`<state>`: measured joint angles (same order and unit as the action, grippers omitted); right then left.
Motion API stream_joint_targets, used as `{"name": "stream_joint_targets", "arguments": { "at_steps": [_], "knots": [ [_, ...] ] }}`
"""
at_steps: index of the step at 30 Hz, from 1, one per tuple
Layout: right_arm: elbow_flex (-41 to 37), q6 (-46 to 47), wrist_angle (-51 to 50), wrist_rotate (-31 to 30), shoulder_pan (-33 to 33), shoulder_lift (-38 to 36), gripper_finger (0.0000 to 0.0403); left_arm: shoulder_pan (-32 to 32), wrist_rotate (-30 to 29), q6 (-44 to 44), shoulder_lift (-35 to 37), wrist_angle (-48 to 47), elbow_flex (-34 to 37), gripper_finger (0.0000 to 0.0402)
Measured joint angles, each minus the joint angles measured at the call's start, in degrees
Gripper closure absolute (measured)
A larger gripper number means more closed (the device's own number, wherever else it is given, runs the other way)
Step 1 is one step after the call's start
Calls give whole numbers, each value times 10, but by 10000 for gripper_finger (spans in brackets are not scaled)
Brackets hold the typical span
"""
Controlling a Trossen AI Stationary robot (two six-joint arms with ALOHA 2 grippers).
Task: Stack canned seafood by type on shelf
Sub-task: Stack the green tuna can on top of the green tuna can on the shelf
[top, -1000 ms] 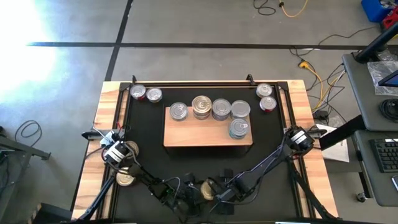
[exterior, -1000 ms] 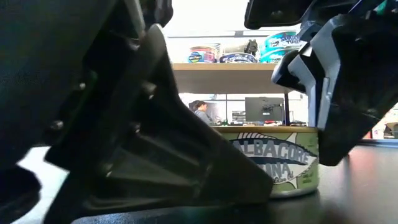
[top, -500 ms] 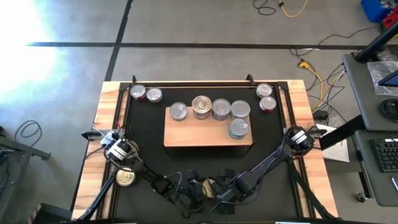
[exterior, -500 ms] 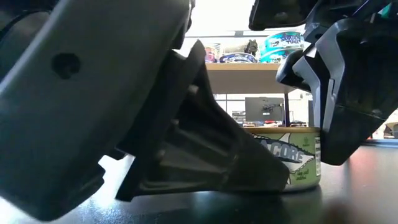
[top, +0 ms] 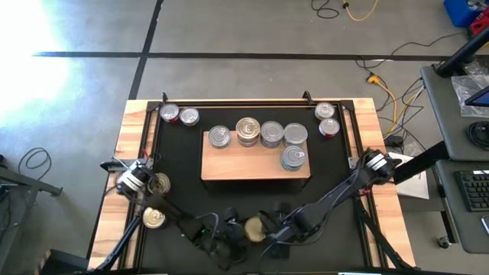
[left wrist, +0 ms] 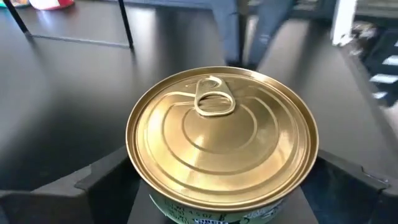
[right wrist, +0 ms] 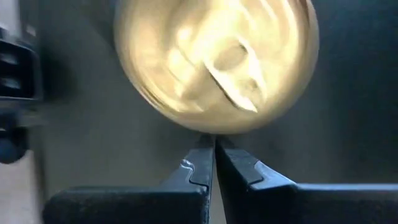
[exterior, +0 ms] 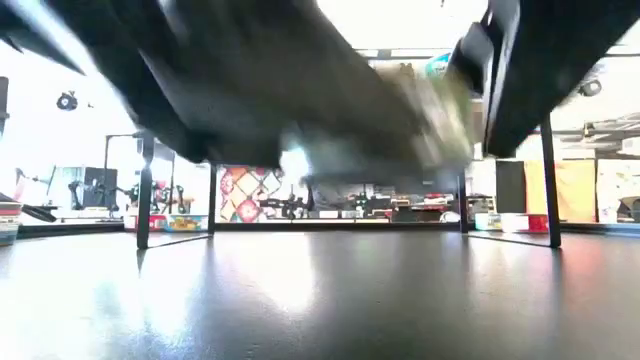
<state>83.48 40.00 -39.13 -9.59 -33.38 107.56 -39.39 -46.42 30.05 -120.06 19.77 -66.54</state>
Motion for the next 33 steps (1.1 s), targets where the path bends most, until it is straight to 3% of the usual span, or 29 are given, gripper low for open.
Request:
{"name": "stream_joint_targets", "arguments": {
  "at_steps": [8,16,19,22,28,33],
  "knots": [
    [-1,13,15,10,-3,-114,390,-36,-10,29,167,-203,1,42],
    [-2,-13,36,-143,13,-207,390,-12,-55,41,361,-432,4,42],
    [-2,-26,45,-155,30,-221,390,13,-48,29,420,-497,7,41],
    [-3,-66,69,-140,48,-224,390,42,-23,11,469,-546,8,41],
    [-3,-144,169,-14,115,-221,390,99,-14,-32,541,-622,16,41],
    [-3,-241,247,-13,170,-219,390,172,24,-86,595,-624,49,41]
  ]
}}
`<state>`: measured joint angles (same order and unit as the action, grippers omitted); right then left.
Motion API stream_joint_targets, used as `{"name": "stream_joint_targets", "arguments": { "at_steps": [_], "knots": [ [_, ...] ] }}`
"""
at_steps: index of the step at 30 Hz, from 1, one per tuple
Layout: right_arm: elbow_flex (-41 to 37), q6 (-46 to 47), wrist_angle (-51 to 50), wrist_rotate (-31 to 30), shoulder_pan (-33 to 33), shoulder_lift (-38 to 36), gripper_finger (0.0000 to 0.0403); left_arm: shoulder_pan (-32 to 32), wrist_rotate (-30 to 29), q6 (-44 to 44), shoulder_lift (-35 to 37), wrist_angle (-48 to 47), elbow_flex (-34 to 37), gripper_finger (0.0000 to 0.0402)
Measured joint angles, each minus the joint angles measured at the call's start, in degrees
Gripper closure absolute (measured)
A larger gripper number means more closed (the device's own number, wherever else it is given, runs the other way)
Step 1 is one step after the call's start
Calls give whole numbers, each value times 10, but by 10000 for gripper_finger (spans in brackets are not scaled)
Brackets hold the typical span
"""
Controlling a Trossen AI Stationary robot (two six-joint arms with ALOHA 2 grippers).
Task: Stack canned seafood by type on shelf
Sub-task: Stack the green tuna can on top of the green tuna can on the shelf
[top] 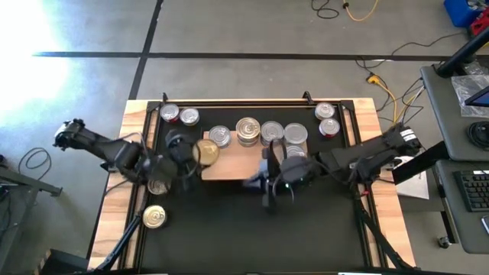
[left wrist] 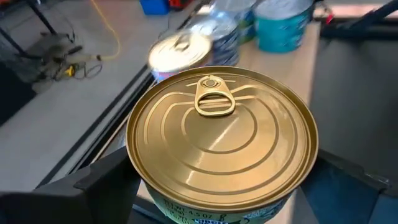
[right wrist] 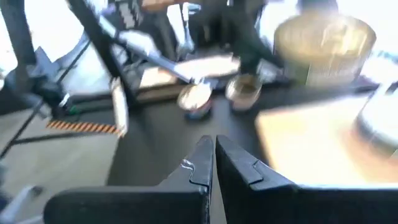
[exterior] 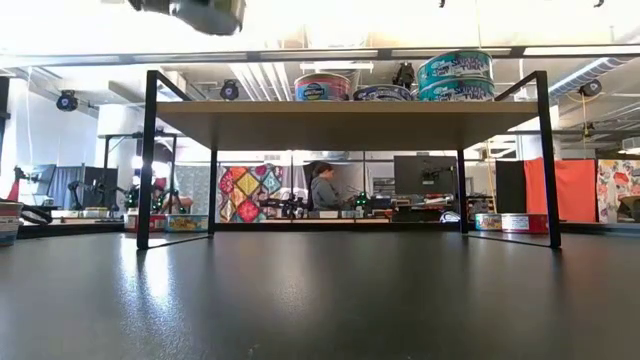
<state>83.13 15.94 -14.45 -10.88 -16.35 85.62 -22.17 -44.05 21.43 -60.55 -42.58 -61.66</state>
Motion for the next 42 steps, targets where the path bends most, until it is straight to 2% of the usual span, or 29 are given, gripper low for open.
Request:
{"name": "stream_joint_targets", "arguments": {
  "at_steps": [4,8,14,20,24,32,37,40,42],
  "knots": [
    [0,-87,38,-12,35,0,390,81,85,-62,29,6,24,41],
    [0,-134,41,-7,78,0,390,182,194,-127,37,21,34,41],
    [0,-177,44,92,168,0,390,327,328,-213,35,69,36,41],
    [4,-189,54,138,227,0,390,430,479,-284,9,132,45,41],
    [51,-191,39,208,261,16,390,478,509,-315,-18,138,45,40],
    [238,-263,-106,242,308,149,390,495,545,-330,-65,154,45,40],
    [356,-295,-224,244,316,234,390,492,547,-296,-79,145,46,40],
    [401,-301,-248,240,317,271,390,492,547,-289,-74,145,46,40],
    [427,-304,-259,216,317,291,390,492,547,-288,-69,144,46,40]
  ]
}}
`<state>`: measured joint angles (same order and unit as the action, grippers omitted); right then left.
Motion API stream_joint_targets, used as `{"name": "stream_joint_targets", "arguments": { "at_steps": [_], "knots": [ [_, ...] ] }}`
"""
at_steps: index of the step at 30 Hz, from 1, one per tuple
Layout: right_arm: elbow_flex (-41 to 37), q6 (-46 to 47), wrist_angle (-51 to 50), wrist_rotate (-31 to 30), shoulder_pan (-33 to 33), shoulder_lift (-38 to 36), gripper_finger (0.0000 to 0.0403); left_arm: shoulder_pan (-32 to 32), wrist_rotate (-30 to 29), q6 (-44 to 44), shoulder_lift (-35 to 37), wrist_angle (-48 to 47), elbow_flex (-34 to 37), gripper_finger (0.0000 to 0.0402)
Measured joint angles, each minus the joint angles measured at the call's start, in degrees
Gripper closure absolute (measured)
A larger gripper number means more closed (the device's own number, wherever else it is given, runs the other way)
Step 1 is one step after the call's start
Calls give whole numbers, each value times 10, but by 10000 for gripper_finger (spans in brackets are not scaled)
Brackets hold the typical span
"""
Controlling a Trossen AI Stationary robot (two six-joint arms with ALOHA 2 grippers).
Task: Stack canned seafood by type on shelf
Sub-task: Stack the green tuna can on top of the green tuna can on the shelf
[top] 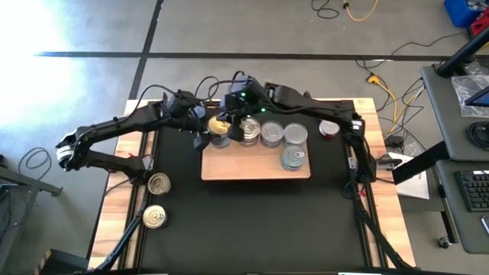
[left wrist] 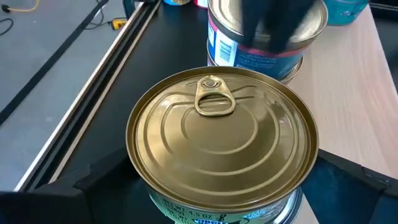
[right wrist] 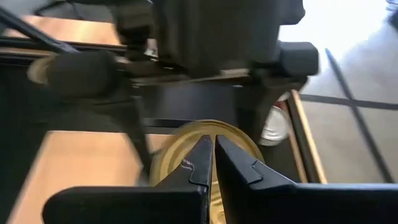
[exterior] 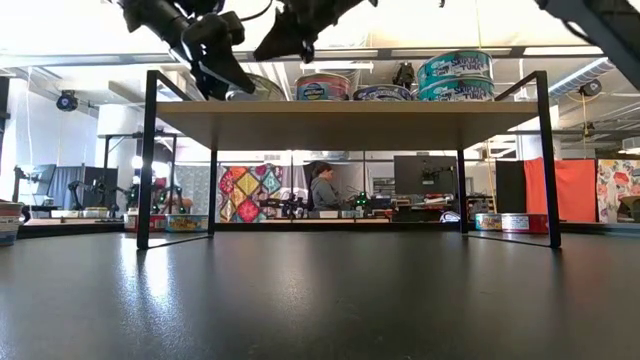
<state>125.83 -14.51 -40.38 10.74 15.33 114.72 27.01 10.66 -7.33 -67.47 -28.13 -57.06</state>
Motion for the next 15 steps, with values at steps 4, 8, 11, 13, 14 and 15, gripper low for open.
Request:
{"name": "stream_joint_targets", "arguments": {
  "at_steps": [4,8,11,13,14,15],
  "knots": [
    [24,-28,-11,-18,-1,25,390,-9,0,1,4,-18,0,40],
    [19,-35,-10,-18,-6,29,390,-26,6,-2,3,-25,2,40],
    [6,-31,-14,-18,-8,29,390,-36,6,-4,-2,-25,2,40],
    [-3,-33,-15,-18,-12,29,390,-37,2,-5,-3,-26,2,39],
    [-7,-34,-15,-18,-14,29,390,-36,0,-6,-3,-28,2,39],
    [-11,-35,-14,-18,-16,29,390,-36,-1,-7,-3,-29,2,39]
  ]
}}
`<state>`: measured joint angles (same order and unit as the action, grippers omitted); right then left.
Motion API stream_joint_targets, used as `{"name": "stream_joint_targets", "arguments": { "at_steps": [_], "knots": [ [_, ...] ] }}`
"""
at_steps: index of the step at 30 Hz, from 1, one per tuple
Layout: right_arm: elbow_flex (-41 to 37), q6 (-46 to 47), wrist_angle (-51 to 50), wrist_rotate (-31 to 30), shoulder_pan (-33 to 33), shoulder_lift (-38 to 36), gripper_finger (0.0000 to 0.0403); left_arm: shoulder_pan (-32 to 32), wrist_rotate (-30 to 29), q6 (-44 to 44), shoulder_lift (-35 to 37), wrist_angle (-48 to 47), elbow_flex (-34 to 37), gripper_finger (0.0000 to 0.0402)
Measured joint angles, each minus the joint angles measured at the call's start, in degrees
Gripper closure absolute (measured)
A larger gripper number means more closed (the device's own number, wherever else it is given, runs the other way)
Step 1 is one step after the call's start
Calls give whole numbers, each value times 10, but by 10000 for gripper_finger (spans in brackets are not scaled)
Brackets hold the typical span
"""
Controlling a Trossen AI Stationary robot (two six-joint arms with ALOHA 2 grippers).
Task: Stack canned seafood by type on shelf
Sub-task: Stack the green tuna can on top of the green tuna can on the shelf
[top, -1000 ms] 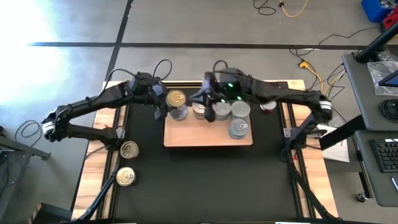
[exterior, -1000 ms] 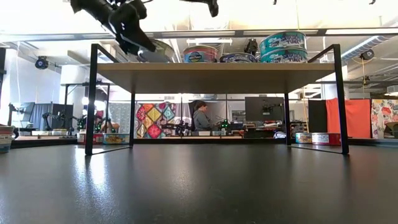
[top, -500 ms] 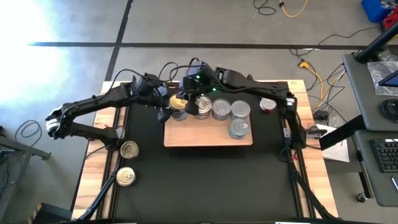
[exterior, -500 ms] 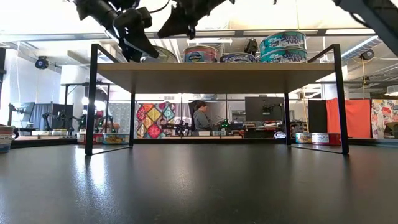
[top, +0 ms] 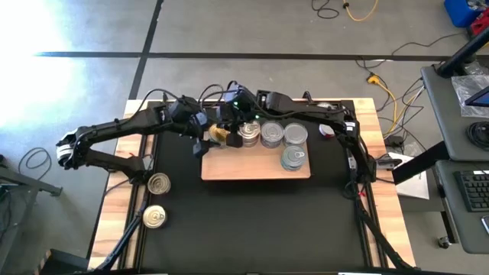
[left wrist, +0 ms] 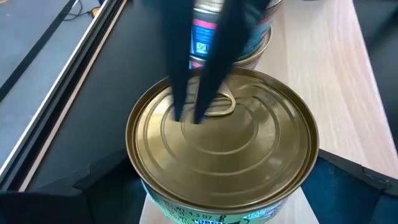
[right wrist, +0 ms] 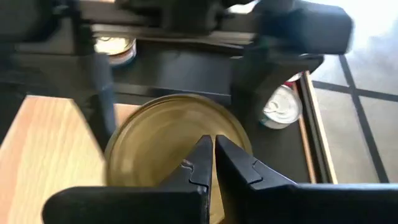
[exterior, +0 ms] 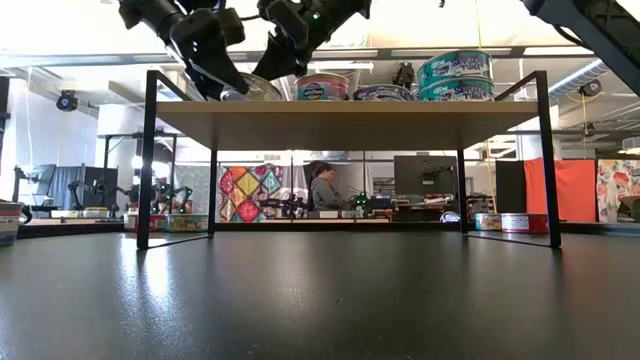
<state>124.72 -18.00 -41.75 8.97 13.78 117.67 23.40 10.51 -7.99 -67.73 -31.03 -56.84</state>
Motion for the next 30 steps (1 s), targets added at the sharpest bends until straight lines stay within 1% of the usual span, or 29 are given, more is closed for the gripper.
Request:
{"name": "stream_joint_targets", "arguments": {
  "at_steps": [4,10,17,24,30],
  "knots": [
    [-15,6,1,0,-4,0,390,0,-9,-8,0,-4,0,33],
    [-29,9,18,2,-9,0,390,0,-11,-8,-16,9,0,7],
    [-41,22,32,5,-11,0,390,0,-11,-9,-40,20,-1,6],
    [-68,31,40,5,-9,-2,390,0,-18,-2,-38,12,-4,3],
    [-73,30,39,2,-9,-2,390,0,-20,-1,-37,-8,-4,2]
  ]
}}
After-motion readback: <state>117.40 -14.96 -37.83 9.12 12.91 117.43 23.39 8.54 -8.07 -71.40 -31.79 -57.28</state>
